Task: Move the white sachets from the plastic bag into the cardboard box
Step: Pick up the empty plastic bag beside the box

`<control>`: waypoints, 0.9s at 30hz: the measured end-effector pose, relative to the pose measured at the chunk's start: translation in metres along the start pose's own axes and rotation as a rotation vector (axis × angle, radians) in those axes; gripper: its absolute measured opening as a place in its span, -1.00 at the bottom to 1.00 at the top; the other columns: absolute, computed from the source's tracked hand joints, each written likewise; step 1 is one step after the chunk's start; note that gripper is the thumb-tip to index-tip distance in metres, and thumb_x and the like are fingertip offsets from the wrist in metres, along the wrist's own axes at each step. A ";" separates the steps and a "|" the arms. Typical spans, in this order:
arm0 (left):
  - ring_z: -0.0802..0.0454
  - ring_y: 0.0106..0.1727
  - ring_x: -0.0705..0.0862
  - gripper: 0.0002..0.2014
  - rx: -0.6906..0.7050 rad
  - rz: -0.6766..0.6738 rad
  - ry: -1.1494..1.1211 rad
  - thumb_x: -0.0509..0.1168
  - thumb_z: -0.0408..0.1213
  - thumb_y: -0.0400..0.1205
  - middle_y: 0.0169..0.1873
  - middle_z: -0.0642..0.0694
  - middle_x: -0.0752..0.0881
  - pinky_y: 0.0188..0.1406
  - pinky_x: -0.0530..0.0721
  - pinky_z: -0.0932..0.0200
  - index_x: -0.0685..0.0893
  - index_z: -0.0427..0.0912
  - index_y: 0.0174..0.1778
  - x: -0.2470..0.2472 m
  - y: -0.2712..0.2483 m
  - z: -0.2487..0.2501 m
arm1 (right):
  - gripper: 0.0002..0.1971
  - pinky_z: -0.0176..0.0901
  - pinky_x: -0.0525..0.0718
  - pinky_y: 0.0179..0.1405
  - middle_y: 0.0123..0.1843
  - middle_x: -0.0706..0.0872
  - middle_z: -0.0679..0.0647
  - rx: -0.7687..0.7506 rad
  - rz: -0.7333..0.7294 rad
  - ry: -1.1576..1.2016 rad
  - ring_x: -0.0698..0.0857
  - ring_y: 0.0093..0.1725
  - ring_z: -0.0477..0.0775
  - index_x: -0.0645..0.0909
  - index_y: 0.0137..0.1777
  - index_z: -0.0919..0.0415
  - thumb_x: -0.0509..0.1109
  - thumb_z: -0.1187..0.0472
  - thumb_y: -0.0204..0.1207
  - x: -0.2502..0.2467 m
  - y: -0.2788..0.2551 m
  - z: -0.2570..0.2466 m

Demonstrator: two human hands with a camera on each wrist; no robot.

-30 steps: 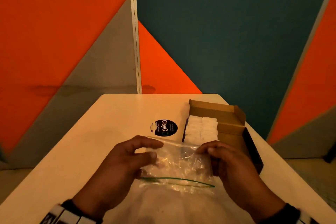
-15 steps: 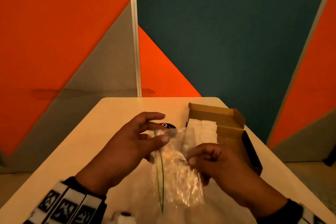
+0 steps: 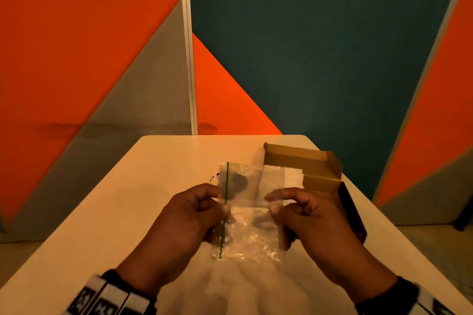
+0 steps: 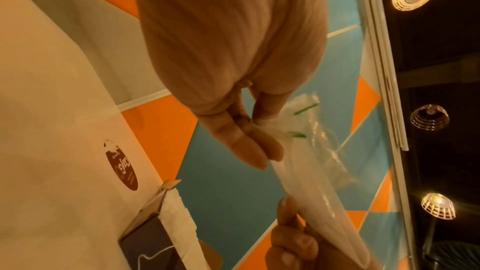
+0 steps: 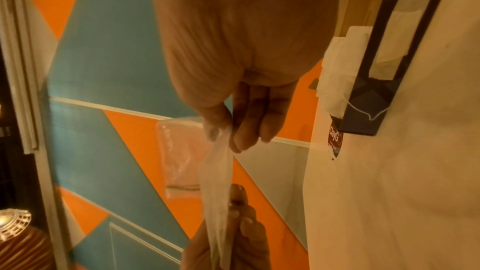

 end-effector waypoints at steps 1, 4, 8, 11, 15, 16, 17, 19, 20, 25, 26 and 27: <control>-0.11 -0.39 0.65 -0.80 0.003 0.003 -0.023 0.32 -0.52 0.65 -0.31 -0.29 0.78 -0.43 0.68 0.10 0.80 -0.23 0.06 -0.001 0.000 -0.001 | -0.85 -0.07 0.79 -0.30 -0.31 0.81 0.20 0.004 0.003 0.016 0.73 -0.40 0.13 0.81 -0.05 -0.04 0.43 0.21 0.58 0.000 0.000 0.000; -0.18 -0.40 0.61 -0.79 0.021 0.013 -0.123 0.31 -0.56 0.63 -0.26 -0.36 0.77 -0.47 0.65 0.10 0.83 -0.24 -0.07 -0.001 -0.001 -0.001 | -0.78 -0.08 0.78 -0.33 -0.28 0.85 0.06 0.018 0.011 0.064 0.73 -0.37 0.12 0.85 -0.14 0.04 0.41 0.31 0.59 0.000 0.000 0.003; -0.12 -0.40 0.72 -0.68 -0.020 0.025 -0.211 0.19 -0.70 0.62 -0.22 -0.34 0.80 -0.47 0.67 0.08 0.81 -0.37 -0.24 -0.001 -0.001 -0.004 | -0.59 -0.01 0.79 -0.27 -0.18 0.86 -0.02 -0.015 0.009 0.070 0.75 -0.12 0.40 0.88 -0.27 0.03 0.31 0.44 0.62 0.001 0.001 0.002; -0.18 -0.26 0.72 -0.65 -0.033 0.019 -0.229 0.11 -0.73 0.58 -0.17 -0.38 0.80 -0.28 0.66 0.01 0.78 -0.45 -0.28 -0.001 -0.001 -0.005 | -0.53 -0.12 0.82 -0.22 -0.15 0.86 -0.09 -0.025 -0.010 0.012 0.76 -0.11 0.27 0.88 -0.29 0.03 0.26 0.48 0.63 0.000 0.000 0.001; -0.26 -0.17 0.70 -0.75 -0.039 -0.048 -0.300 0.15 -0.54 0.56 -0.06 -0.37 0.80 -0.46 0.72 -0.04 0.72 -0.61 -0.10 -0.002 -0.004 -0.004 | -0.47 -0.21 0.81 -0.12 -0.11 0.84 -0.19 -0.095 -0.056 -0.095 0.80 -0.10 0.05 0.88 -0.28 -0.09 0.25 0.49 0.64 0.000 -0.002 -0.001; -0.28 -0.15 0.71 -0.75 -0.034 -0.081 -0.294 0.24 -0.45 0.56 -0.01 -0.36 0.80 -0.47 0.73 -0.07 0.74 -0.57 -0.04 -0.001 -0.005 -0.003 | -0.47 -0.21 0.81 -0.10 -0.09 0.83 -0.21 -0.119 -0.065 -0.134 0.80 -0.09 0.03 0.87 -0.25 -0.12 0.27 0.49 0.64 0.001 -0.002 -0.002; -0.25 -0.14 0.72 -0.76 -0.029 -0.108 -0.254 0.30 -0.41 0.57 0.01 -0.34 0.80 -0.45 0.74 -0.10 0.76 -0.50 0.00 0.000 -0.007 -0.001 | -0.48 -0.18 0.81 -0.07 -0.07 0.81 -0.23 -0.138 -0.073 -0.181 0.79 -0.09 0.02 0.87 -0.22 -0.16 0.28 0.49 0.63 0.001 -0.003 -0.003; -0.15 -0.22 0.73 -0.85 -0.007 -0.137 -0.075 0.36 -0.50 0.62 -0.07 -0.30 0.80 -0.38 0.77 -0.11 0.80 -0.30 0.03 0.001 -0.008 0.000 | -0.46 -0.11 0.82 -0.03 -0.07 0.81 -0.23 -0.142 -0.093 -0.243 0.78 -0.10 0.02 0.86 -0.19 -0.18 0.29 0.51 0.60 0.003 -0.006 -0.004; -0.12 -0.27 0.72 -0.79 0.015 -0.150 0.041 0.35 -0.56 0.63 -0.14 -0.29 0.79 -0.35 0.77 -0.09 0.80 -0.20 0.02 0.001 -0.008 0.001 | -0.45 -0.07 0.83 -0.03 -0.08 0.82 -0.21 -0.132 -0.106 -0.241 0.77 -0.11 0.04 0.87 -0.19 -0.17 0.28 0.53 0.58 0.003 -0.007 -0.004; -0.19 -0.20 0.74 -0.66 0.219 -0.279 0.515 0.33 -0.52 0.62 -0.03 -0.08 0.78 -0.28 0.72 -0.11 0.76 0.09 -0.07 0.013 -0.013 0.022 | -0.69 -0.03 0.83 -0.08 0.02 0.85 0.06 0.000 -0.340 -0.059 0.80 -0.03 0.28 0.78 0.08 -0.21 0.42 0.28 0.59 0.021 -0.012 -0.007; -0.07 -0.18 0.75 -0.67 0.255 -0.307 0.568 0.34 -0.51 0.61 -0.04 -0.02 0.78 -0.19 0.73 -0.10 0.75 0.11 -0.11 0.018 -0.015 0.026 | -0.73 -0.05 0.83 -0.06 0.01 0.86 0.06 0.032 -0.384 -0.096 0.81 -0.02 0.27 0.75 0.10 -0.19 0.46 0.24 0.56 0.026 -0.013 -0.005; 0.00 -0.11 0.76 -0.68 0.287 -0.315 0.593 0.37 -0.50 0.60 -0.05 0.03 0.79 -0.10 0.75 -0.10 0.73 0.12 -0.14 0.023 -0.016 0.030 | -0.76 -0.08 0.83 -0.06 -0.02 0.87 0.05 0.049 -0.404 -0.144 0.82 -0.03 0.24 0.74 0.09 -0.17 0.47 0.23 0.55 0.029 -0.014 -0.003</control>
Point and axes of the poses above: each hand's wrist, its own y-axis towards the middle knuckle, its own x-axis out of the palm, z = x × y, the point moved 8 cm from there along y, towards the middle knuckle
